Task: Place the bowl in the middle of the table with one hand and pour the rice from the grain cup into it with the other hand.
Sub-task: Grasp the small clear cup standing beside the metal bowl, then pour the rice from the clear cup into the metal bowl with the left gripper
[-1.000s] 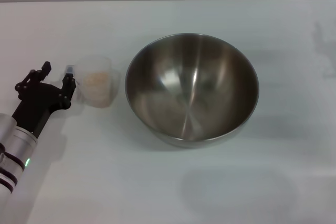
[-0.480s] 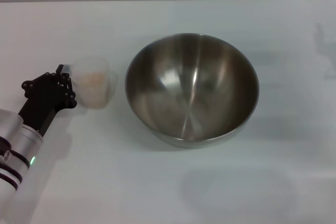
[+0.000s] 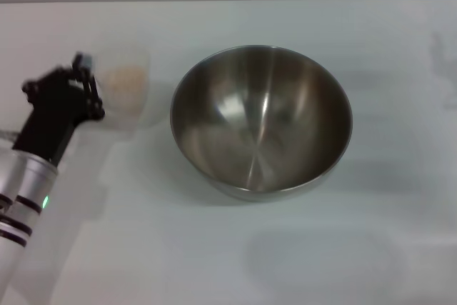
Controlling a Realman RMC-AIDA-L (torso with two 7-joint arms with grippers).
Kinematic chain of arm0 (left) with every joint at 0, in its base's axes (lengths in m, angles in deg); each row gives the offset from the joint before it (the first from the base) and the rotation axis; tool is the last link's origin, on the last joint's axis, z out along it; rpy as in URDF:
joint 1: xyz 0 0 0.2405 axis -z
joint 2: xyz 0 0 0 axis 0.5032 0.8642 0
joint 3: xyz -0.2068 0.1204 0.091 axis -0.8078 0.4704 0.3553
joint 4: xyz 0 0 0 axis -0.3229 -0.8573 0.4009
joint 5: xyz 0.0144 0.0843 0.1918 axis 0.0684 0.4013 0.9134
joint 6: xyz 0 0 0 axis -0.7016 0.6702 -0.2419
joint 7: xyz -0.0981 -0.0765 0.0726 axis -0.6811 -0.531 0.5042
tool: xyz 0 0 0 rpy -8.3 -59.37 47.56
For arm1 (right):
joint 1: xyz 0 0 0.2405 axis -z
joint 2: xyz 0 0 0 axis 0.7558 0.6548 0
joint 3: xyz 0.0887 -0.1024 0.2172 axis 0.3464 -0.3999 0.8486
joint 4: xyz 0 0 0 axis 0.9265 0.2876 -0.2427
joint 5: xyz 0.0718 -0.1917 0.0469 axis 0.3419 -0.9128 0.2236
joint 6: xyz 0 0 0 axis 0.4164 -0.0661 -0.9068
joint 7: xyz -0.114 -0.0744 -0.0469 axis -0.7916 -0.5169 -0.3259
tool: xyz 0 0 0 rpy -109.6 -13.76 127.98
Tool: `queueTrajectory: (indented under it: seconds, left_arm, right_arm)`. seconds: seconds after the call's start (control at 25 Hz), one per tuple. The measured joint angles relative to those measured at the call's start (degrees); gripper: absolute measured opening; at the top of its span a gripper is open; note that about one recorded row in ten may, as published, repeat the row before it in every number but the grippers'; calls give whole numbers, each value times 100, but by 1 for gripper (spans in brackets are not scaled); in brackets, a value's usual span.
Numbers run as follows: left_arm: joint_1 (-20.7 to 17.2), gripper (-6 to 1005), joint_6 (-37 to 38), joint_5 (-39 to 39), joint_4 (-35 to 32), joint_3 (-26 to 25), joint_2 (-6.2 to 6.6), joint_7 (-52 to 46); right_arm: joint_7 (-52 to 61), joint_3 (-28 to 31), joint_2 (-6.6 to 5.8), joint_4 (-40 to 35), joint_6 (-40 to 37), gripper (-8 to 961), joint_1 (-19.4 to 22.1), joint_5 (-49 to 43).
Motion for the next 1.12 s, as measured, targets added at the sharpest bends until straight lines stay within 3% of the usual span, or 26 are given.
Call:
queueTrajectory:
  seconds: [0.04,0.12,0.16,0.2,0.32,0.44,0.48,0.52,0.56,0.6,0.64,0.76,0.84,1.12]
  left_arm:
    - [60,28,717,-4,145,-46,6,696]
    - [112,29,942,10,213,-64,13,1047]
    - [299,29,1401,33,299,0,19,2021]
    - [299,29,1401,33,299,0,19,2021]
    - [525,29,1678,37,389,236,7,3298]
    - [525,28,1678,37,389,236,7,3298]
    - [665,28,1696,48,555,436,6,4352]
    - [665,28,1696,48,555,436,6,4352]
    - [756,28,1670,134,658,573,2,5277]
    - [756,28,1670,134,658,573,2,5277]
    - [791,28,1653,370,761,629,0,6119]
    - [791,28,1653,370,761,629,0,6119]
    - [773,28,1528,1093,885,634,0,7895]
    - [744,28,1086,1615,888,639,0,9341]
  right_arm:
    - [0,4,0,3,-6,518,-2,-6]
    - [0,4,0,5,-7,519,-6,-6]
    - [-1,4,-15,14,-9,519,-24,-6]
    - [-1,4,-15,14,-9,519,-24,-6]
    - [-2,9,-39,18,-9,519,-49,-7]
    - [-21,14,-62,24,-3,519,-73,-6]
    - [-50,14,-71,27,4,519,-84,-6]
    - [-82,14,-74,28,9,519,-91,-7]
    - [-128,14,-77,30,18,519,-104,-7]
    - [-162,14,-79,30,25,519,-114,-9]
    - [-211,13,-79,30,35,519,-126,-12]
    - [-243,12,-79,30,38,519,-135,-13]
    - [-255,12,-79,18,34,520,-145,-26]
    - [-255,12,-89,9,6,520,-160,-33]
